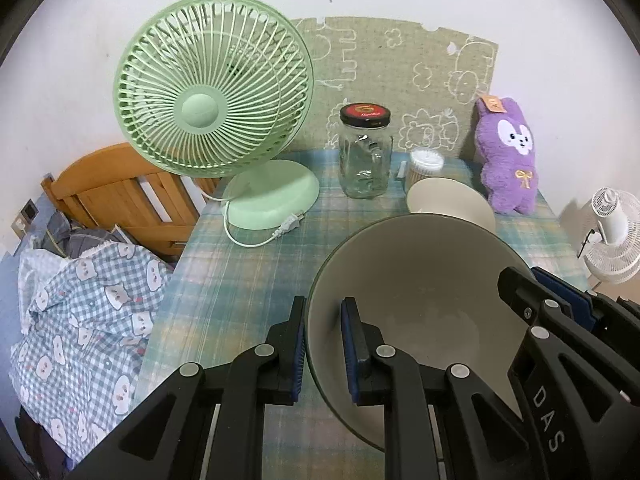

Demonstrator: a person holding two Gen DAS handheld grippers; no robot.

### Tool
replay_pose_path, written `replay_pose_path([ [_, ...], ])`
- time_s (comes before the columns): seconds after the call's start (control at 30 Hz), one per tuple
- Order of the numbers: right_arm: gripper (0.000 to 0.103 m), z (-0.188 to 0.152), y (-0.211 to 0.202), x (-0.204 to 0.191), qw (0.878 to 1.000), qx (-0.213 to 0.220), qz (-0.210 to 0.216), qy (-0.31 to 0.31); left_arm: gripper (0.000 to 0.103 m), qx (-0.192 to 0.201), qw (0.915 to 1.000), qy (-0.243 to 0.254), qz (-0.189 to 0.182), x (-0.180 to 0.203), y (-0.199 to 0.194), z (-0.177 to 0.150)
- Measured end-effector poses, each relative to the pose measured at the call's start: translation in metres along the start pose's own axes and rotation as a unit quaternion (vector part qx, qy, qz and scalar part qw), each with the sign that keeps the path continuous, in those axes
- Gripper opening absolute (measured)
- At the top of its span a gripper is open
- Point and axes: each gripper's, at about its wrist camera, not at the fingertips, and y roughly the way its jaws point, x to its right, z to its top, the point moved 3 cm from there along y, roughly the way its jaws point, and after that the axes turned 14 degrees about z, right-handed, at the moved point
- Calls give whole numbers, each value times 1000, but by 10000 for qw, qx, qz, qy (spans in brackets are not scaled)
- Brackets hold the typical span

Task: Organize plates and bowls
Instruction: 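Lift the cream bowl with both grippers and carry it toward the plate stack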

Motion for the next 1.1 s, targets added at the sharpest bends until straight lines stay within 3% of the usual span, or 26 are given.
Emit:
replay_pose_path([
  [0.53, 19, -36, -65, 8, 9998, 127, 153, -101, 14, 169, 9997, -78, 173, 9, -63, -31],
  [1.1, 19, -79, -106, 13, 9994, 125, 225, -227, 14, 160, 9994, -205, 245, 15, -101, -74],
])
